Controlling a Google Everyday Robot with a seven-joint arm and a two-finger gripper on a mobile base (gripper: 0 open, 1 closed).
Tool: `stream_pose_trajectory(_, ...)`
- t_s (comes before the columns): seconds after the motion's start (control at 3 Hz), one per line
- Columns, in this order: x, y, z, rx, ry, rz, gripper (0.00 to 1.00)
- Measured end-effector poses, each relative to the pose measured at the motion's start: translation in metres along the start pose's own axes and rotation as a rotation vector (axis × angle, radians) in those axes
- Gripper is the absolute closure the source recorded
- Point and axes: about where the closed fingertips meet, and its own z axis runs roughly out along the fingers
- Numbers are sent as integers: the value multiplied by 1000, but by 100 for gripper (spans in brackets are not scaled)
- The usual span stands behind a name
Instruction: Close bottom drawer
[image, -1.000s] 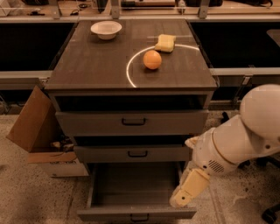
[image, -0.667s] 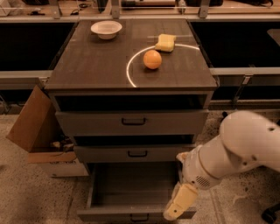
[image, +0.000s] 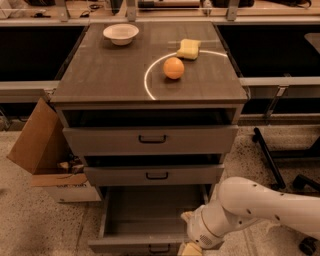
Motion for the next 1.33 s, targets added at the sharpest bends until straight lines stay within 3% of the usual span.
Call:
stream_pose_trajectory(0.67, 9, -7, 11, -13, -1, 13, 0)
stream_pose_trajectory(1.33, 91, -50, 92, -47, 14, 108, 0)
